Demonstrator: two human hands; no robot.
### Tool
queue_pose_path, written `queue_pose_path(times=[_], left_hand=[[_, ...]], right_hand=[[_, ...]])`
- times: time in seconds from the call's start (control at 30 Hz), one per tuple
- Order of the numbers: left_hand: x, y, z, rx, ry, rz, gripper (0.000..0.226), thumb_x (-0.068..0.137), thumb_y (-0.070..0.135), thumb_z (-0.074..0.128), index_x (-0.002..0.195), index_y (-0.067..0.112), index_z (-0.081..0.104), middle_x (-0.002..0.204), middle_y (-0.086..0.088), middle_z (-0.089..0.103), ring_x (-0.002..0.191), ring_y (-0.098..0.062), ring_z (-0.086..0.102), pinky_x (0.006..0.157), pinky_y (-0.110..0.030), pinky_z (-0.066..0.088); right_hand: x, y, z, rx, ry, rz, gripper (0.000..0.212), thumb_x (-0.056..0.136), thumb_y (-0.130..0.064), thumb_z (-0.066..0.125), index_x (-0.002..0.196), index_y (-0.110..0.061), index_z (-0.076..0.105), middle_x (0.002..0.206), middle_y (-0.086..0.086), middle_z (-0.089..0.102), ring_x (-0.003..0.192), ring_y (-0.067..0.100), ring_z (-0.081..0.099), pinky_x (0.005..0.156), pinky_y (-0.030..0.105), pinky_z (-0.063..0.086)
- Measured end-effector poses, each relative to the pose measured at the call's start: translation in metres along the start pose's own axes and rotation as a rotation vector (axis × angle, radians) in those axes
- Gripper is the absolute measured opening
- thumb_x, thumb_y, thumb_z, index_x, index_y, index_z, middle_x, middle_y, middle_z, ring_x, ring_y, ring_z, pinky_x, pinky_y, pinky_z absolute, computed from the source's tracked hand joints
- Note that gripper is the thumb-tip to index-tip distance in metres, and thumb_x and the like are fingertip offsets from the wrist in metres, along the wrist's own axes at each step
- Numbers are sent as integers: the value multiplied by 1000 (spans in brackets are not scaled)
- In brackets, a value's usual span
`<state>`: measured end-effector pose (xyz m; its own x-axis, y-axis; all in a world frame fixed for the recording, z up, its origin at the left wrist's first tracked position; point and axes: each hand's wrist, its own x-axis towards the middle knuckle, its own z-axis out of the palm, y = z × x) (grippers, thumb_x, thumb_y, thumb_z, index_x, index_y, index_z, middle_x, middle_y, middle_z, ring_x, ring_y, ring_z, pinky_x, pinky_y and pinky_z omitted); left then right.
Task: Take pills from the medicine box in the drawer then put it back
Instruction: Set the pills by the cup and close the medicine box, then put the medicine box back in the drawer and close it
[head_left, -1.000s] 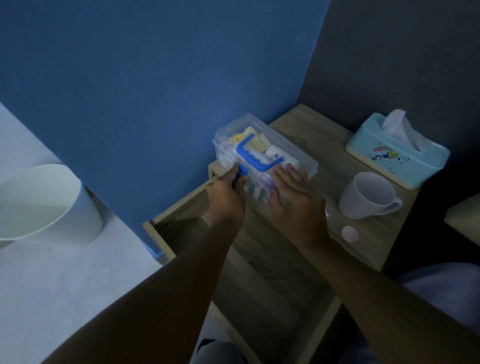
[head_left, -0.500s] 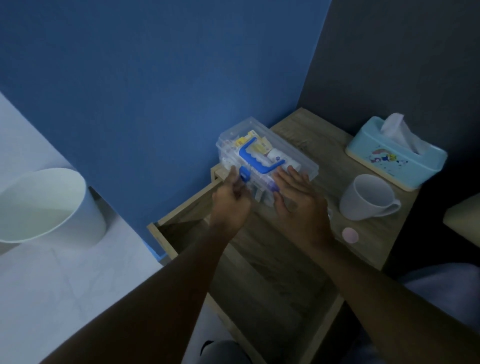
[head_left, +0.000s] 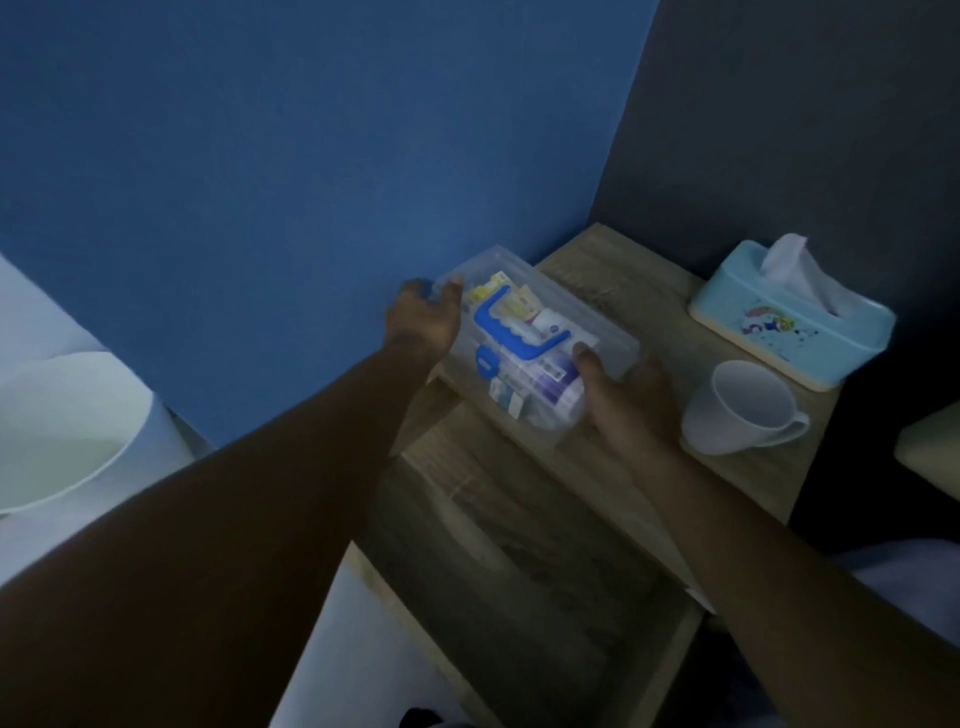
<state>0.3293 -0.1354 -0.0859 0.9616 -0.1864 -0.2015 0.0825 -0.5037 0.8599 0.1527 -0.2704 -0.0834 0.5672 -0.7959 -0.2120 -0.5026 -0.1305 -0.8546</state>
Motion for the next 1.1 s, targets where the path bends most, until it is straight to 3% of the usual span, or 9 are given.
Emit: queue_pose_path(times=[0.1, 0.17, 0.27, 0.33, 0.4, 0.53, 0.67, 0.87, 1.1], left_hand=[[6, -1, 4, 50, -8, 32, 63, 91, 58, 47, 124, 6, 60, 129, -16, 61, 122, -32, 56, 105, -43, 44], [7, 0, 3, 19, 36, 31, 56, 90, 54, 52, 116, 5, 66, 120, -14, 67, 114, -30, 61, 98, -38, 49], [0, 0, -3, -60, 77, 0, 42, 88, 45, 62, 101, 6, 71, 94, -7, 68, 93, -24, 66, 80, -29, 50], [-8, -1, -8, -101, 88, -15, 38, 85, 41, 67, 96, 5, 73, 89, -6, 68, 88, -22, 66, 80, -31, 53], [-17, -2, -17, -120, 95, -19, 33, 83, 40, 70, 87, 8, 74, 87, -8, 72, 84, -22, 69, 80, -34, 56], [-41, -3, -45, -135, 136, -49, 29, 74, 40, 74, 71, 11, 71, 77, -4, 71, 72, -18, 67, 75, -33, 57], [-72, -9, -71, -82, 145, -77, 43, 71, 49, 72, 90, 10, 76, 94, -7, 75, 91, -22, 70, 89, -37, 57], [-118, -33, -89, 31, 107, -95, 48, 63, 67, 75, 67, 20, 65, 73, 7, 67, 79, -15, 66, 74, -27, 54], [-138, -77, -81, 194, -41, -207, 60, 73, 61, 68, 105, 10, 69, 108, -9, 68, 102, -30, 63, 93, -43, 54]], right_hand=[[3, -4, 0, 88, 5, 86, 60, 84, -53, 73, 130, -18, 58, 100, -4, 70, 71, 1, 65, 49, 16, 49], [4, -8, -3, 214, -11, 169, 63, 78, -45, 81, 129, -14, 60, 104, 2, 72, 82, 13, 73, 64, 33, 62], [7, -11, -9, 347, -93, 259, 61, 75, -32, 85, 126, -9, 61, 111, 12, 74, 93, 26, 76, 83, 47, 63], [7, -12, -13, 391, -148, 310, 49, 76, -27, 85, 115, -11, 62, 107, 12, 74, 90, 26, 76, 78, 46, 63], [2, -12, -16, 419, -192, 344, 39, 78, -26, 84, 108, -15, 62, 100, 9, 76, 77, 20, 78, 62, 35, 63], [-23, -12, -22, 478, -260, 360, 23, 83, -24, 80, 98, -18, 65, 72, -2, 79, 54, 8, 74, 42, 21, 55], [-65, -15, -29, 486, -261, 340, 37, 79, -25, 83, 111, -18, 65, 95, 4, 79, 67, 12, 78, 49, 25, 59], [-135, 2, -35, 443, -196, 337, 36, 77, -23, 83, 110, -20, 68, 96, 2, 79, 75, 11, 78, 72, 36, 65], [-175, 40, -20, 376, -208, 422, 40, 78, -23, 81, 115, -21, 67, 106, 4, 75, 91, 19, 76, 83, 43, 63]])
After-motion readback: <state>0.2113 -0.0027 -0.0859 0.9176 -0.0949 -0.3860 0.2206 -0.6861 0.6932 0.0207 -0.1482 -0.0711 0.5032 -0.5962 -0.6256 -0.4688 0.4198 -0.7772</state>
